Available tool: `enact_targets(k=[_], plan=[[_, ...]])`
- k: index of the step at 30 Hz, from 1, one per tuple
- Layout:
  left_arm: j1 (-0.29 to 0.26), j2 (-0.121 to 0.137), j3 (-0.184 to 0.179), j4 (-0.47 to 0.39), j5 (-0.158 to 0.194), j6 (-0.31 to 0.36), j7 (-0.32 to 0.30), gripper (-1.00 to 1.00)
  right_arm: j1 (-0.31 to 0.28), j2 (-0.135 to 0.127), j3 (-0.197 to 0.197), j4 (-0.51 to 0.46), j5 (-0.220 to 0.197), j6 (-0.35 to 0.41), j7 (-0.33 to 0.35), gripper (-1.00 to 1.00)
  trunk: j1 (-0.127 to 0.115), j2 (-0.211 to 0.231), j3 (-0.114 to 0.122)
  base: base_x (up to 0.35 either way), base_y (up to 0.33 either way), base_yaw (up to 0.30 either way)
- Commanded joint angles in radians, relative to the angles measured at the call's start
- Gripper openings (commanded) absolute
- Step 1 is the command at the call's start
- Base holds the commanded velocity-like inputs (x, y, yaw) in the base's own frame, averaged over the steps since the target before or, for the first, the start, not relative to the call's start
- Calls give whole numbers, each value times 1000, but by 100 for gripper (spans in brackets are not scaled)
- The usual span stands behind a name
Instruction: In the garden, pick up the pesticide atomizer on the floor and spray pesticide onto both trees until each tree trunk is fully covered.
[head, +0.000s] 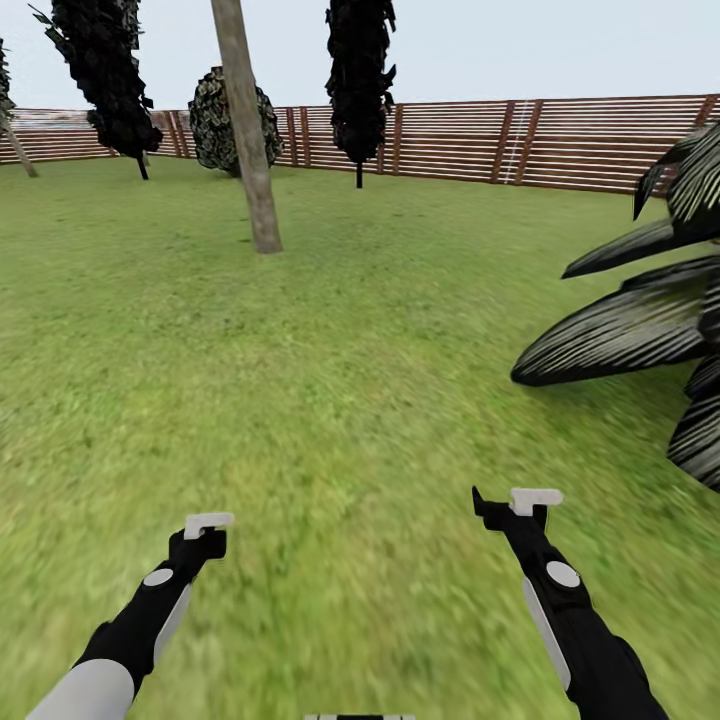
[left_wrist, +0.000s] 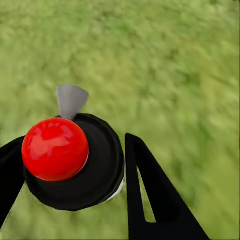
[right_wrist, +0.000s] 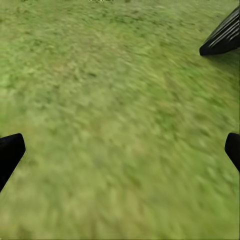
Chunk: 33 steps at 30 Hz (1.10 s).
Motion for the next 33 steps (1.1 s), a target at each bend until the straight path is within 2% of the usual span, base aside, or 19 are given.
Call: enact_targets(k=[1,33], plan=[[0,0,0,0,0,0,0,-100,0,0,0,0,0,0,0,100,0,0,0,288,201,0],[0,0,0,0,0,0,0,-100,0,0,0,0,0,0,0,100,0,0,0,288,201,0]])
